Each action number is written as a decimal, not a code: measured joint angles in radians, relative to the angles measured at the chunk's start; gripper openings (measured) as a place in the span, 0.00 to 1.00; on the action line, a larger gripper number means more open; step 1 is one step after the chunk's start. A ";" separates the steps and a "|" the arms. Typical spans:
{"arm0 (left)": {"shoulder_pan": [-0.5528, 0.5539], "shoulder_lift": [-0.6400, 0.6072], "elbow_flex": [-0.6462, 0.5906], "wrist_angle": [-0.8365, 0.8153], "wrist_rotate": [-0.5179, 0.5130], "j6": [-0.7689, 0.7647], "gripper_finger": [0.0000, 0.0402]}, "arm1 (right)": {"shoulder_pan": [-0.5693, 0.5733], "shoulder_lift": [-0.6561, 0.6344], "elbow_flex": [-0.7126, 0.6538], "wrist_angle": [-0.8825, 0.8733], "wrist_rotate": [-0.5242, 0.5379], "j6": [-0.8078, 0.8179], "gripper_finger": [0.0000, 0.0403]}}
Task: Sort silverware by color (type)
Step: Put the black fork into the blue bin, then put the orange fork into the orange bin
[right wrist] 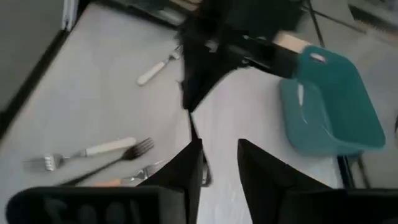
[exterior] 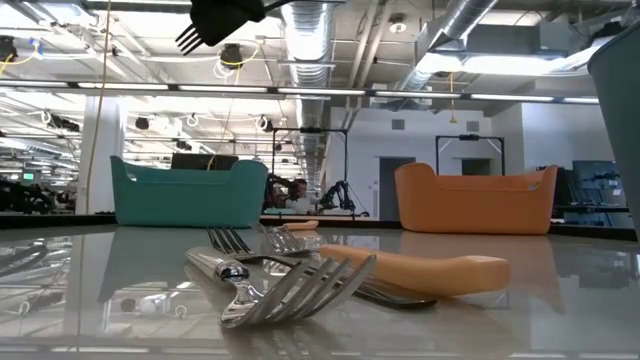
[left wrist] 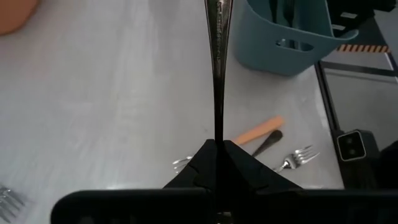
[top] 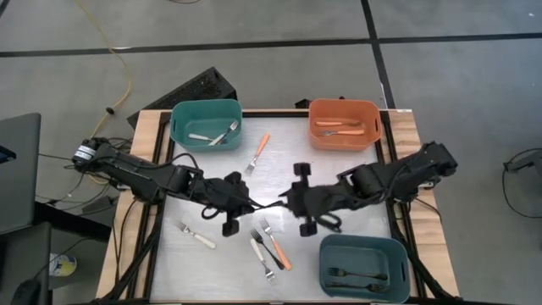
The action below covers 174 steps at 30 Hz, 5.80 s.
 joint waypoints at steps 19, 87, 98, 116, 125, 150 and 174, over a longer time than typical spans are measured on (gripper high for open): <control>0.058 0.000 0.000 0.059 0.166 0.063 0.00 | 0.010 0.053 0.023 -0.054 0.002 -0.359 0.54; 0.131 -0.189 -0.002 -0.088 -0.040 0.091 0.34 | 0.759 -0.280 -0.308 -0.475 -0.026 1.888 0.05; 0.141 -0.189 -0.002 -0.037 -0.044 0.128 0.35 | 0.781 -0.277 -0.512 -0.313 0.028 2.088 0.13; 0.144 -0.078 -0.015 -0.061 0.000 0.203 0.35 | 0.672 -0.410 -0.514 -0.272 -0.286 2.013 0.52; 0.136 0.218 -0.015 0.059 0.207 0.666 0.35 | 0.593 -0.450 -0.513 -0.319 -0.223 1.855 0.52; 0.139 0.579 0.186 0.183 0.514 0.985 0.35 | 0.372 -0.448 -0.513 -0.309 -0.236 1.607 0.51; 0.043 0.622 0.115 0.268 0.264 0.760 0.35 | 0.398 -0.448 -0.513 -0.315 -0.098 1.305 0.51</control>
